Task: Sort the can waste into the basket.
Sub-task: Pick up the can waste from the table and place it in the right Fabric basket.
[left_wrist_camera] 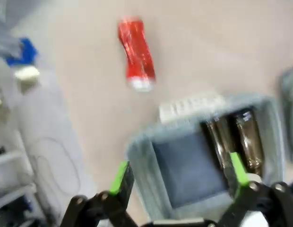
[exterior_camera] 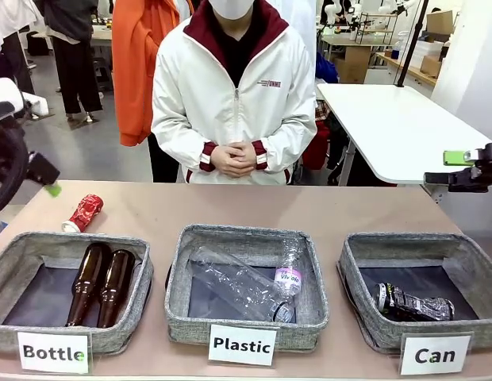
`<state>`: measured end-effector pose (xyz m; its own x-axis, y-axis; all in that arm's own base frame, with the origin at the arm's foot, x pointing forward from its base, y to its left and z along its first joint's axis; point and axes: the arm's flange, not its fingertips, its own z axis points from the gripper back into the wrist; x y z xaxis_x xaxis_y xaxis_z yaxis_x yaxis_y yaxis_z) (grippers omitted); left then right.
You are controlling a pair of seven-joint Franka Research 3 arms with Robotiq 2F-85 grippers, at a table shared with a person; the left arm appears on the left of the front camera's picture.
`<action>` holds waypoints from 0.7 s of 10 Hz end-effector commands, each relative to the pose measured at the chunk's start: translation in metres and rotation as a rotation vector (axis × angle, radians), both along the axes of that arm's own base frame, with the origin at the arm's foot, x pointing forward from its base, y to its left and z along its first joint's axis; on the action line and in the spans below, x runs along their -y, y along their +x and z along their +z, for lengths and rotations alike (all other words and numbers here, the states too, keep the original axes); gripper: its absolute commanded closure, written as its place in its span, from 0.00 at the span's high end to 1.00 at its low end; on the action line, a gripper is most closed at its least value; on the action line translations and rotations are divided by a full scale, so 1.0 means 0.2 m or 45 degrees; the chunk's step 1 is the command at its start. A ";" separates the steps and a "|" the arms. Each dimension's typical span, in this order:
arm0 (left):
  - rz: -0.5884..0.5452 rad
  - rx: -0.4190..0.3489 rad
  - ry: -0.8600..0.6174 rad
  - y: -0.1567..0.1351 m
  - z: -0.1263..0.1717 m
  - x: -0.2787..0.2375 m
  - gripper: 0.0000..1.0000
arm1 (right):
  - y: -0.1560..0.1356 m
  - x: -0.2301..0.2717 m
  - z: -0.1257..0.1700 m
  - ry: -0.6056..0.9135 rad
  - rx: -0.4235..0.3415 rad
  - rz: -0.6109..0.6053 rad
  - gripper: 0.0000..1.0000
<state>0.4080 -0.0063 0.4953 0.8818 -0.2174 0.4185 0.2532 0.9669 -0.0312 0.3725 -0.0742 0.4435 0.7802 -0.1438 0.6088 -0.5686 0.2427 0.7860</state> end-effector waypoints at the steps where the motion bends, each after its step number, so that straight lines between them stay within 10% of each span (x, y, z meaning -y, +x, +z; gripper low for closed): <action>1: -0.013 -0.157 0.018 -0.04 -0.04 0.00 1.00 | -0.01 0.01 0.01 -0.004 0.017 0.017 1.00; 4: -0.022 -0.043 -0.001 -0.02 -0.03 0.00 1.00 | -0.01 0.01 0.01 -0.004 0.017 0.017 1.00; 7: 0.009 -0.174 -0.056 0.35 -0.18 -0.05 1.00 | -0.01 0.01 0.01 -0.004 0.017 0.017 1.00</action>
<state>0.4400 0.0040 0.4713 0.9222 -0.2122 0.3233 0.2500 0.9650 -0.0797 0.3725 -0.0742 0.4435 0.7803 -0.1437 0.6086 -0.5685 0.2424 0.7861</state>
